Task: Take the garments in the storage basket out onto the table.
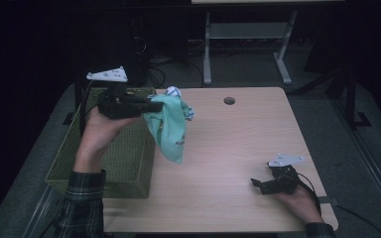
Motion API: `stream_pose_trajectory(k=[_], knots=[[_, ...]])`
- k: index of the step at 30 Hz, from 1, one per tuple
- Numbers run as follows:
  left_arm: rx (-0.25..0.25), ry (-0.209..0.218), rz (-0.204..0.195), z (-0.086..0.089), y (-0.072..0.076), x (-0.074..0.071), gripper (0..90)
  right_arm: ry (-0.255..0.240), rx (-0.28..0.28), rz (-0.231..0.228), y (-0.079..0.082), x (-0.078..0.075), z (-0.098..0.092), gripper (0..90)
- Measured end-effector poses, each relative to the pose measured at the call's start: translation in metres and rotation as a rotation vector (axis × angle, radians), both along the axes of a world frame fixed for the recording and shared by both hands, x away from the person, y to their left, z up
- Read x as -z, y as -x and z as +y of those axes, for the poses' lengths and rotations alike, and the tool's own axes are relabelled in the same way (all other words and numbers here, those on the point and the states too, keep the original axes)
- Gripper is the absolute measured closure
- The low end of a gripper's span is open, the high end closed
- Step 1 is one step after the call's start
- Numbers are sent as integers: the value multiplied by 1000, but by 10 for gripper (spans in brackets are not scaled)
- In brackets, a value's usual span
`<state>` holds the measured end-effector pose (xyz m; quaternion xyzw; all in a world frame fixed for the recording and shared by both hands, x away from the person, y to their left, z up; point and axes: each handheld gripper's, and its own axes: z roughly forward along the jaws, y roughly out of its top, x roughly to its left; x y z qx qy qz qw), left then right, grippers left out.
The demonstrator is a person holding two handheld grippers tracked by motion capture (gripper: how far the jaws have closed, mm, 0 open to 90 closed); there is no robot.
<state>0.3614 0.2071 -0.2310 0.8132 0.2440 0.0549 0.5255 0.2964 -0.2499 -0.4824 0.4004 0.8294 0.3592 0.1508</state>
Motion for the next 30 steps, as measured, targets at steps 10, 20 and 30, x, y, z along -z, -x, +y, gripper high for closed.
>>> stream_pose_trajectory(k=[10, 20, 30], knots=[[44, 10, 6, -22, 5, 20, 791, 0, 0, 0, 0, 0, 0, 88], [66, 3, 20, -40, 10, 41, 791, 1, 0, 1, 0, 0, 0, 88], [81, -18, 24, -59, 11, 57, 792, 1, -3, -4, 0, 0, 0, 88]])
